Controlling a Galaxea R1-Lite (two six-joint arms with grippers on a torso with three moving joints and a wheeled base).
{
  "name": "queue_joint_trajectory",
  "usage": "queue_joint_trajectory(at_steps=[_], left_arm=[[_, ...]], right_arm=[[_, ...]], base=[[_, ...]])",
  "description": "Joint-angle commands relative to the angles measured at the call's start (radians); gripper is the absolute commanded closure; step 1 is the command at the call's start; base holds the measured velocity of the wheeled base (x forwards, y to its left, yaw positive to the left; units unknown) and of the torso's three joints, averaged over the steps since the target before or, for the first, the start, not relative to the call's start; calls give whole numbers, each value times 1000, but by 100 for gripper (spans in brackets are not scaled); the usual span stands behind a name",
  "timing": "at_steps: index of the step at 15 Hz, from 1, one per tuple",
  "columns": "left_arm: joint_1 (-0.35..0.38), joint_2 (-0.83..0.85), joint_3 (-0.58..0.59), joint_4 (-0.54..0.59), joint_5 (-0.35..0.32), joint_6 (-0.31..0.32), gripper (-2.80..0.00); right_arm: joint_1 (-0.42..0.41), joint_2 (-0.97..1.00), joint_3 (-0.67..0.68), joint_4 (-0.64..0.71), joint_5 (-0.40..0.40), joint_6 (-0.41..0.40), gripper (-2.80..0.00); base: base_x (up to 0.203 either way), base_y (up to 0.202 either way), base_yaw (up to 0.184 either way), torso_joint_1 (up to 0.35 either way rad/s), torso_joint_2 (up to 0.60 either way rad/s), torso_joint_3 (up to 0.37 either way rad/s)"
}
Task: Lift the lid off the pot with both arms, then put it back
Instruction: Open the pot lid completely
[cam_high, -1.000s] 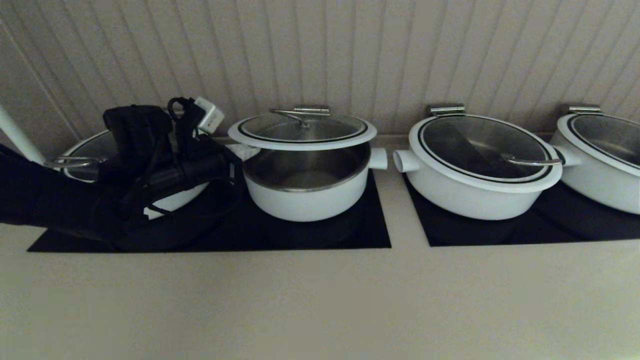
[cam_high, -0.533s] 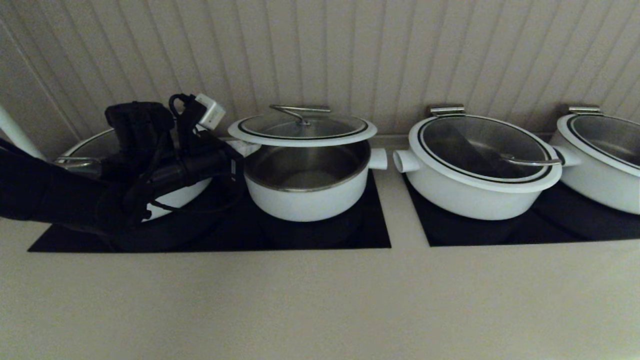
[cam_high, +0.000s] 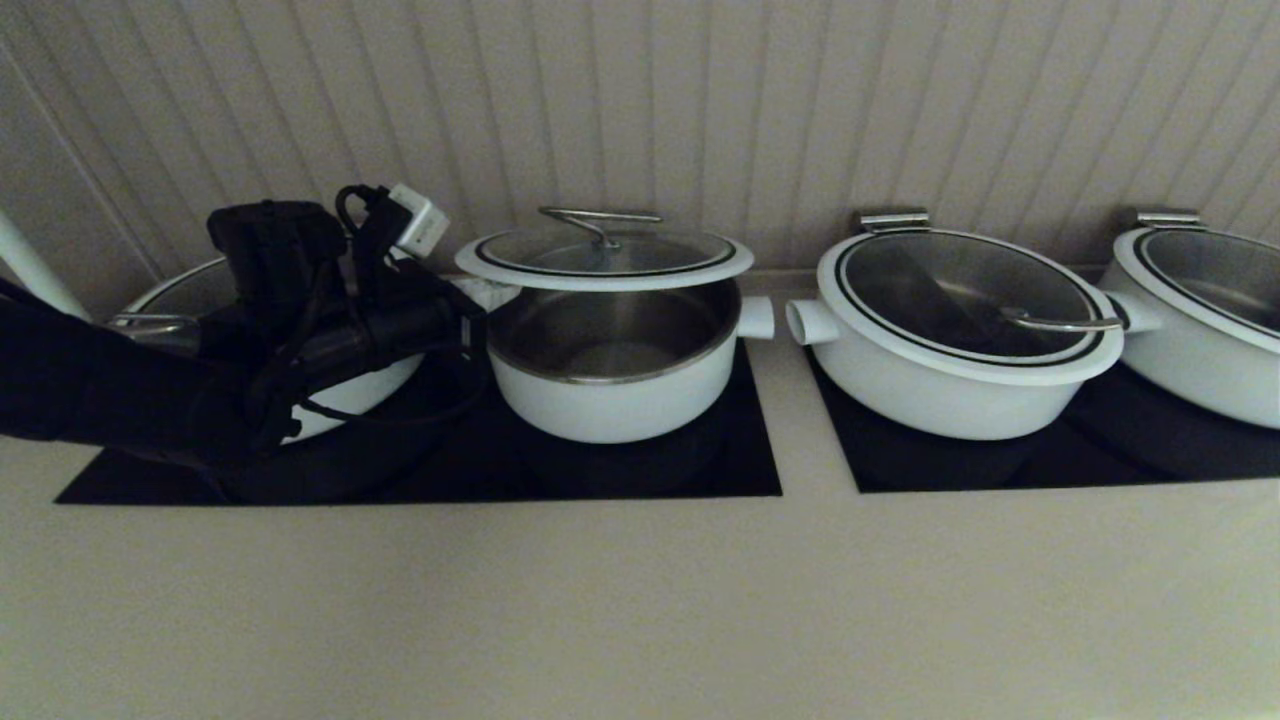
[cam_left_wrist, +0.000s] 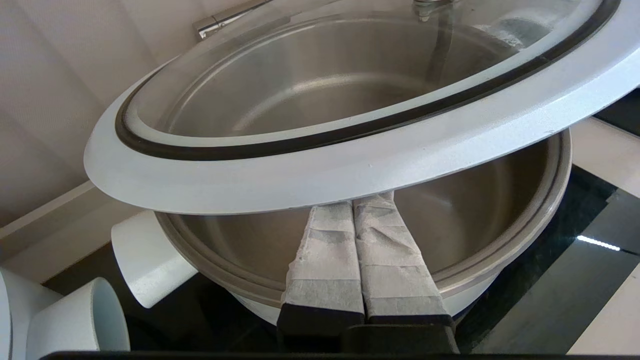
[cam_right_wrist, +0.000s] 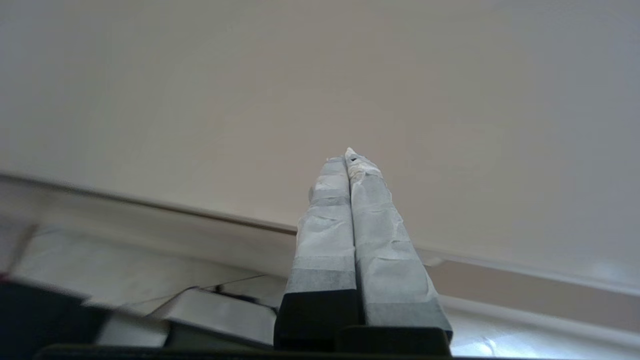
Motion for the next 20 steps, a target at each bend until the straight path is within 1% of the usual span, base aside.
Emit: queue_joint_trajectory(at_steps=[1,3,14,15,16,18,20], left_arm=[[0,-5,2,-6,-3,2,0],[0,-7,0,-6,-3,3,0],[0,-16,3,-5,-3,2,0],[0,-15,3,-4,-3,2,0],[0,-16,5,-6,-1,2,0],[0,-16,5,-5,-1,2,0],[0,-16,3,-4,-1,2,0]], right_arm=[[0,6,15,4,-94,-21,0],[0,6,24,1,-66,-55,0],[-2,7,23,1,-64,-52,0],[-13,8,23,1,-64,-52,0],[-48,9,23,2,-64,-52,0],[-142,-4,23,3,-64,-52,0],[-155,-88,23,2,-64,-51,0]], base=[[0,0,0,0,0,0],[0,0,0,0,0,0],[0,0,0,0,0,0],[0,0,0,0,0,0],[0,0,0,0,0,0],[0,0,0,0,0,0],[0,0,0,0,0,0]])
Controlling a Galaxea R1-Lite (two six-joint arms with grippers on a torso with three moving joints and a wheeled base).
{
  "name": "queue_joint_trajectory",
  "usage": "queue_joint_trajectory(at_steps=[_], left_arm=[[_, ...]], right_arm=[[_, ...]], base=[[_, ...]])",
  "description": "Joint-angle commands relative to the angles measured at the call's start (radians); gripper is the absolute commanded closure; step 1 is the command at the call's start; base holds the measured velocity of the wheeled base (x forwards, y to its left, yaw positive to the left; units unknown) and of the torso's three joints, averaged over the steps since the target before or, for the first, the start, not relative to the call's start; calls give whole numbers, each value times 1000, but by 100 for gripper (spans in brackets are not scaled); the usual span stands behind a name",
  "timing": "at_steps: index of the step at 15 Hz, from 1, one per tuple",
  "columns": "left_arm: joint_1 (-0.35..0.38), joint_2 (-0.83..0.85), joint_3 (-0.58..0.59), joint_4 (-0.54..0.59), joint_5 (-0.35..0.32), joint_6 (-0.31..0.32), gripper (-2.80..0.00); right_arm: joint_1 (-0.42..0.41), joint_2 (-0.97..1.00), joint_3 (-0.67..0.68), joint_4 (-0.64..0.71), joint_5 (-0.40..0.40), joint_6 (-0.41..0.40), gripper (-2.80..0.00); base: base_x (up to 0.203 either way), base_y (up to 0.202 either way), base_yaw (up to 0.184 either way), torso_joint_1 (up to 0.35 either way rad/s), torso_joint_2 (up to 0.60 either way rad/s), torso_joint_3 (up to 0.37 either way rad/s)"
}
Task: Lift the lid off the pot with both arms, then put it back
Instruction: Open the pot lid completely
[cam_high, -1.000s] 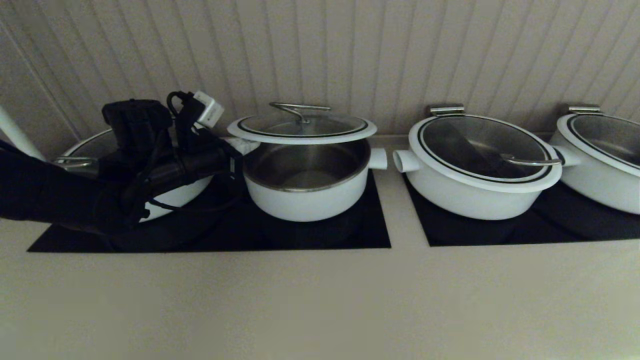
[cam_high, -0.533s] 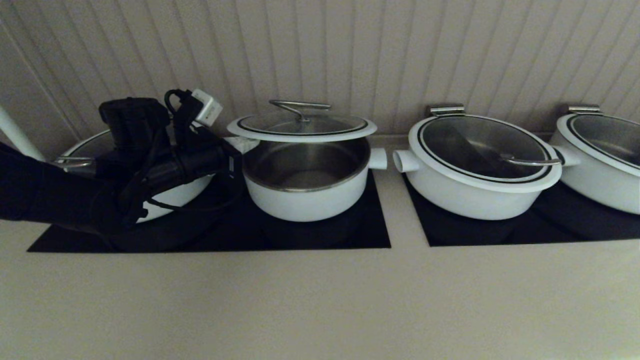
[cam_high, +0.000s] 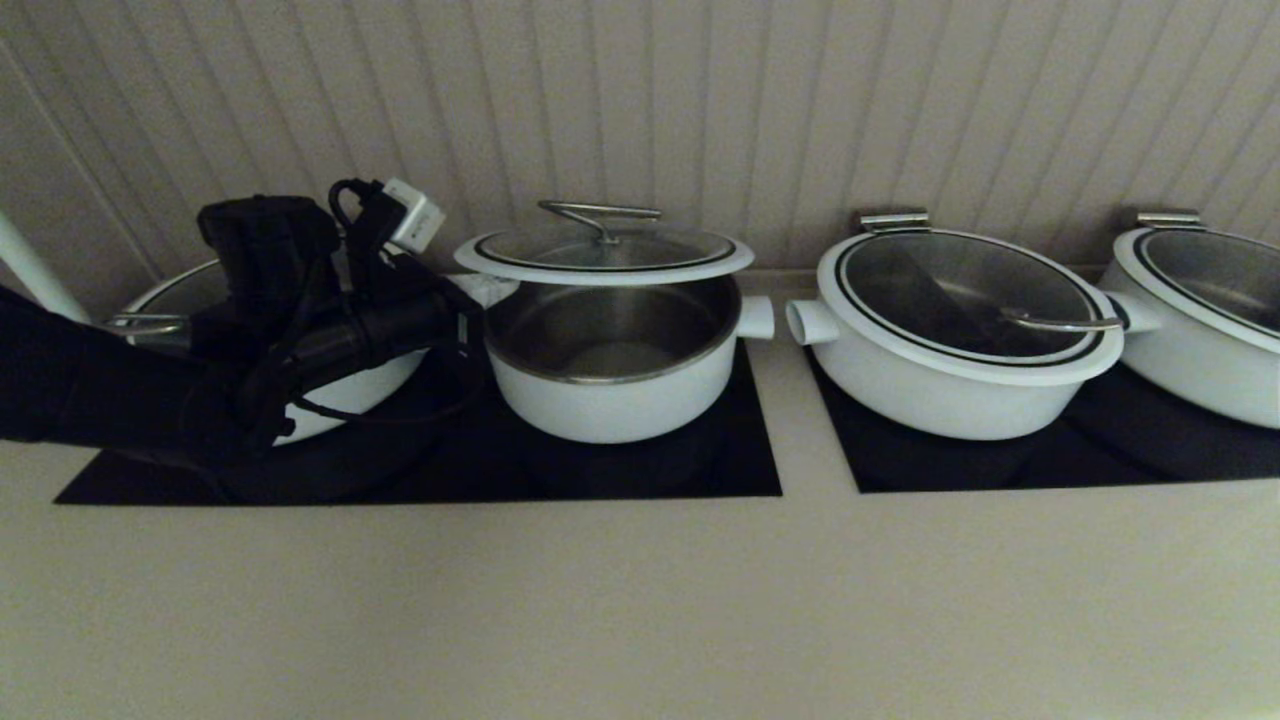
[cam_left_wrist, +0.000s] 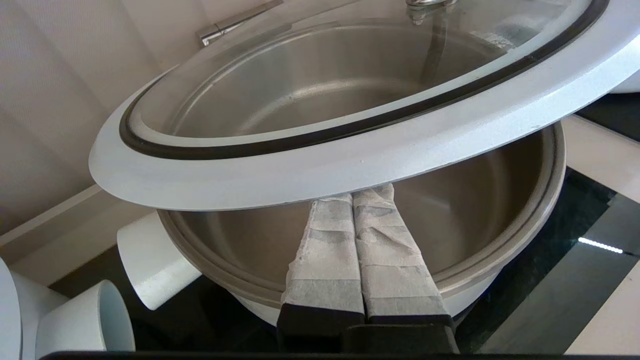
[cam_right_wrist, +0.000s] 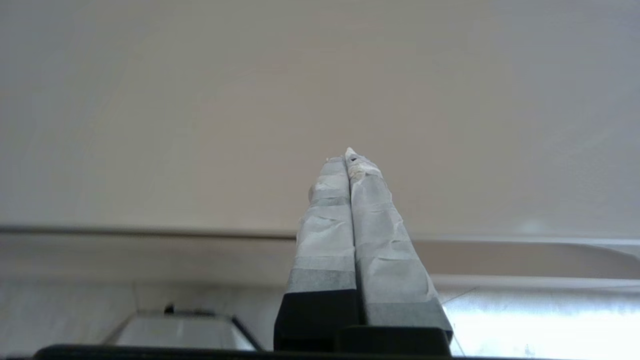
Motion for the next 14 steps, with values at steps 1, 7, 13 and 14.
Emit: queue_joint_trajectory(at_steps=[1,7,13,14], left_arm=[[0,-2,-2,-4,-2,1,0],[0,-20,-2,-4,-2,1,0],[0,-39,-8,-6,-2,7,0],[0,-43,-8,-6,-2,9,0]], right_arm=[[-17,-102,0,0,0,1,0],[-11,-244,4,-16,-1,4,0],[-11,-245,6,-17,-1,4,0],[-11,-245,6,-17,-1,4,0]], base=[[0,0,0,0,0,0],[0,0,0,0,0,0],[0,0,0,0,0,0],[0,0,0,0,0,0]])
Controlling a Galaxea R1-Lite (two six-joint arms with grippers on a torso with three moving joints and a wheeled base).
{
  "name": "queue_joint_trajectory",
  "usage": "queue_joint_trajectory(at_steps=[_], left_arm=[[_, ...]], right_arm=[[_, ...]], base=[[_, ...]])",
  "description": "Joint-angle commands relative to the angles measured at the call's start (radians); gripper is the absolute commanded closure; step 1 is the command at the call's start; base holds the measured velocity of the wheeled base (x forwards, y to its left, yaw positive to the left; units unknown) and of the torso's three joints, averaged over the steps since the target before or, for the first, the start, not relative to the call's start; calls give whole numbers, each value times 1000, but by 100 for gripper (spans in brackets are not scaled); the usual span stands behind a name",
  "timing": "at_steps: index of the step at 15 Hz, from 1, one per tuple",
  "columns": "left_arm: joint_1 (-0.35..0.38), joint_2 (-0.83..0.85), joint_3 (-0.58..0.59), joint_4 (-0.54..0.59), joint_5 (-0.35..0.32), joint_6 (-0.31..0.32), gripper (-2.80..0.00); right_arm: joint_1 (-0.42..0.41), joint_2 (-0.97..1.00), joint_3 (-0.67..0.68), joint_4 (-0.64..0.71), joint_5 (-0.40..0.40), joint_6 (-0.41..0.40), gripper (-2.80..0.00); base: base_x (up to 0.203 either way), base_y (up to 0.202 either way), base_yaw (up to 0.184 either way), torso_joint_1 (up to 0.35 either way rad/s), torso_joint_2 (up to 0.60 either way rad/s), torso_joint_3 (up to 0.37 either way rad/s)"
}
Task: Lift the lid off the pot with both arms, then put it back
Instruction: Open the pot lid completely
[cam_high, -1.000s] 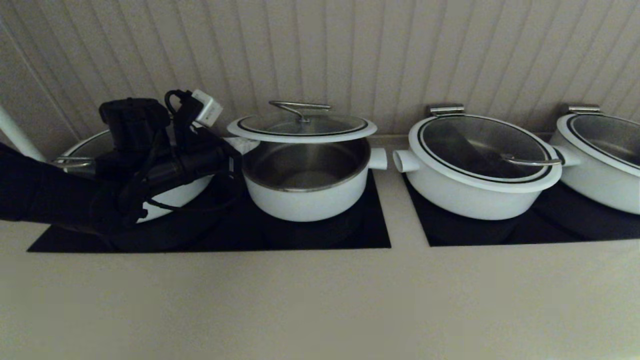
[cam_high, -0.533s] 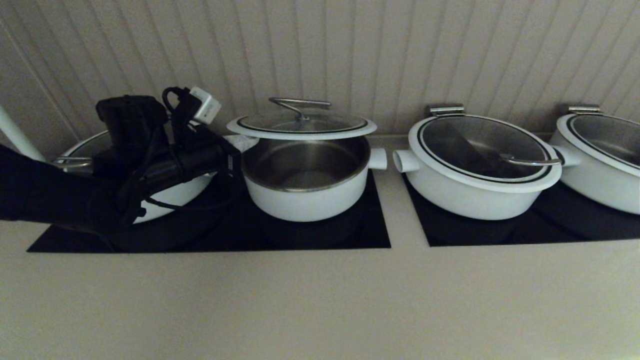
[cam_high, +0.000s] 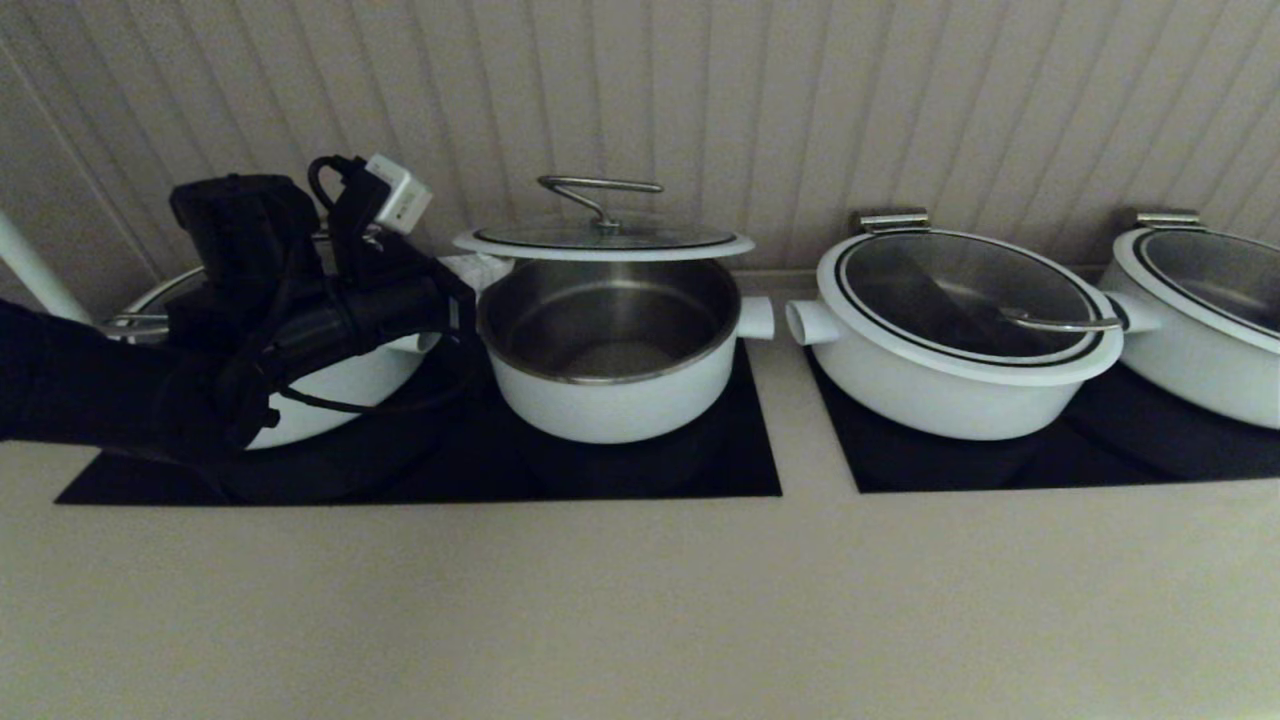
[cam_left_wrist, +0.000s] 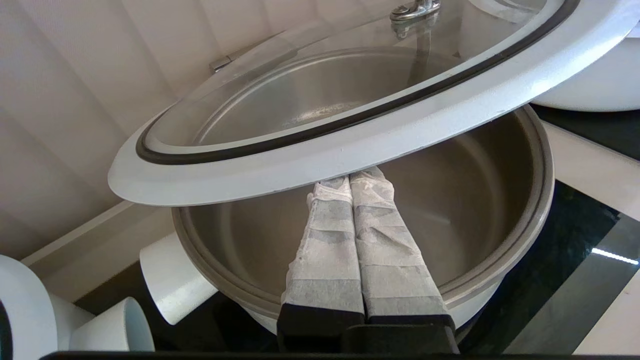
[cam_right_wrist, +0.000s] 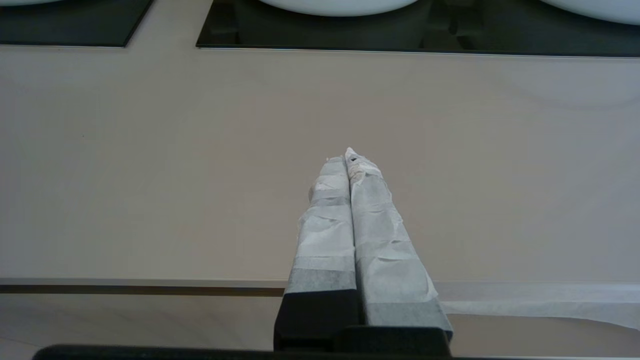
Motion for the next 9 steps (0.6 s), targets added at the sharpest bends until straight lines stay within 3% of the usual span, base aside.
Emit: queue_joint_trajectory(at_steps=[1,9], left_arm=[[0,-12,0,-4,-2,2,0],[-2,-21,-46,-4,-2,-1,0]], right_arm=[[0,-2,0,1,1,-2,0],[0,-1,0,0,1,-2,0]], base=[[0,0,0,0,0,0],[0,0,0,0,0,0]])
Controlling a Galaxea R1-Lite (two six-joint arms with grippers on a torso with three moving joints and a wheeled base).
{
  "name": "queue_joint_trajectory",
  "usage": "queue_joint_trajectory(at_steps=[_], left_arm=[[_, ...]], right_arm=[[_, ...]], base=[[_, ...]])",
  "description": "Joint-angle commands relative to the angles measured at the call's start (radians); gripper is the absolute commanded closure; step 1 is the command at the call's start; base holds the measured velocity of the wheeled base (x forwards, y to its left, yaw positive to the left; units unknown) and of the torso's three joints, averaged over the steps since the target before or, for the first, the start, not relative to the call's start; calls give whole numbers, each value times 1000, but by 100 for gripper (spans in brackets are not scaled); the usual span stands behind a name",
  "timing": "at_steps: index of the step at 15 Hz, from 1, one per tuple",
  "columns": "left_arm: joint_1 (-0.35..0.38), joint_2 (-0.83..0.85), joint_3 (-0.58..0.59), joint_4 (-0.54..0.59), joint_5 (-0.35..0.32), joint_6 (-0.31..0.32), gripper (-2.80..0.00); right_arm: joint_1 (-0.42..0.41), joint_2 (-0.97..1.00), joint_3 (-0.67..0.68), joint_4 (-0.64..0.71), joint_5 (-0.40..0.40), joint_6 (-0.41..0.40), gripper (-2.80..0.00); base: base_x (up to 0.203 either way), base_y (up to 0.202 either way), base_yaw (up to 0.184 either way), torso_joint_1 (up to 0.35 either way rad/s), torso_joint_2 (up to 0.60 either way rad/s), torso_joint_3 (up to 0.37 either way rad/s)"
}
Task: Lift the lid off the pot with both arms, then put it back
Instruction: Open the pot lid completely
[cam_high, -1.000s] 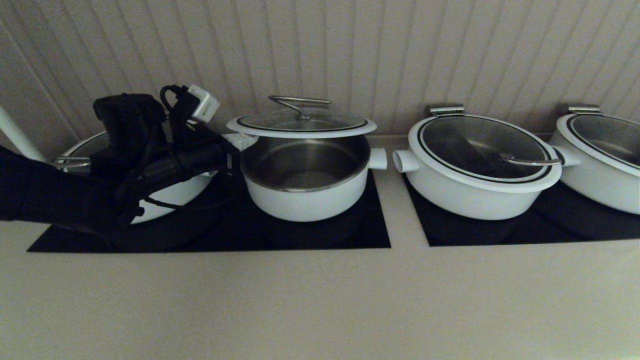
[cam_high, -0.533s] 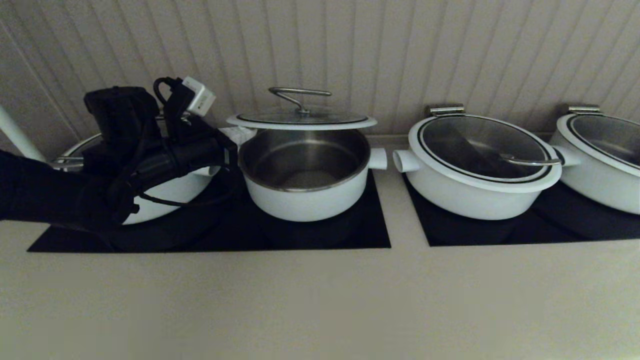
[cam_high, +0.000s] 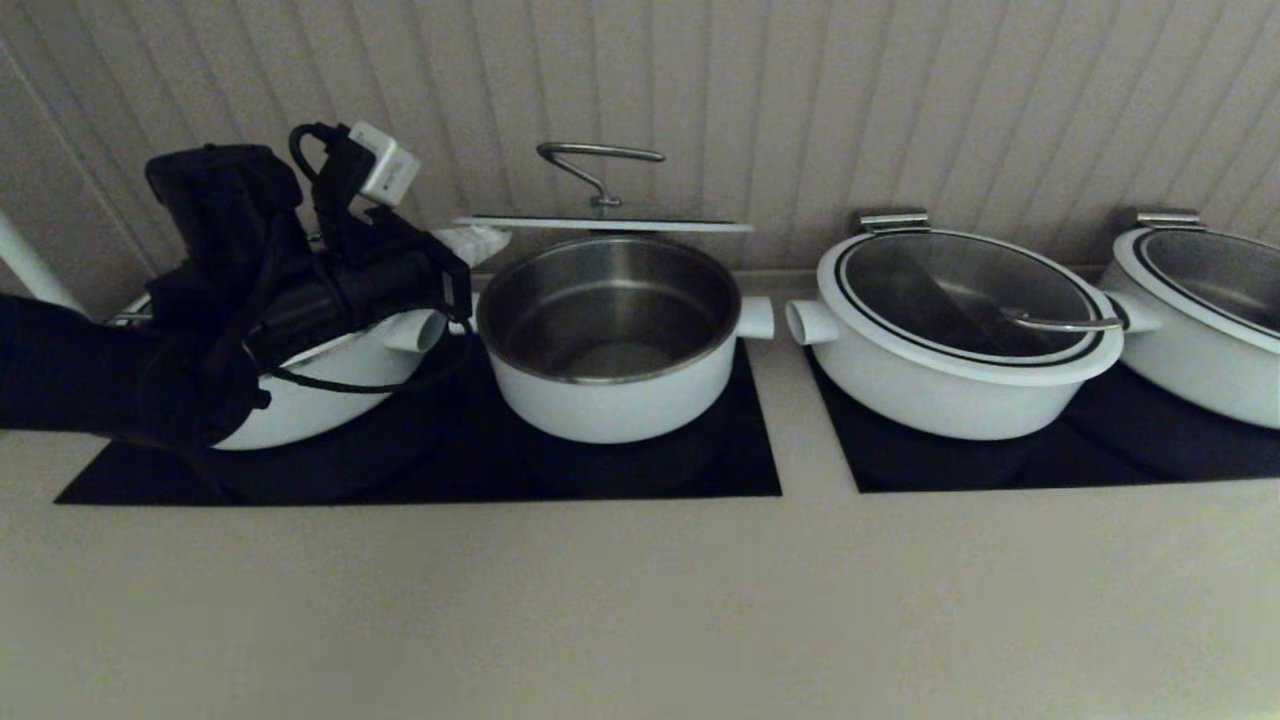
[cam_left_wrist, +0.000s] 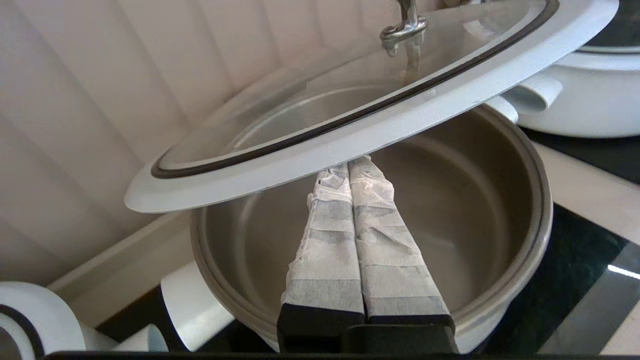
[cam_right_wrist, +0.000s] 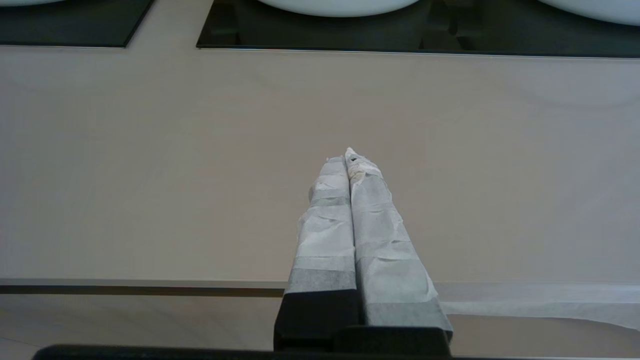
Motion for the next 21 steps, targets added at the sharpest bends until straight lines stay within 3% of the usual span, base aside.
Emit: queue_joint_trajectory(at_steps=[1,15,21], left_arm=[[-1,-4,-4,-4,-2,2,0],[-36,21,-70,-5,-2,2,0],[-36,48,-126,-6,53,2,0]], right_arm=[[0,0,0,1,0,-1,0],[0,0,0,1,0,-1,0],[0,0,0,1,0,-1,0]], base=[[0,0,0,0,0,0],[0,0,0,0,0,0],[0,0,0,0,0,0]])
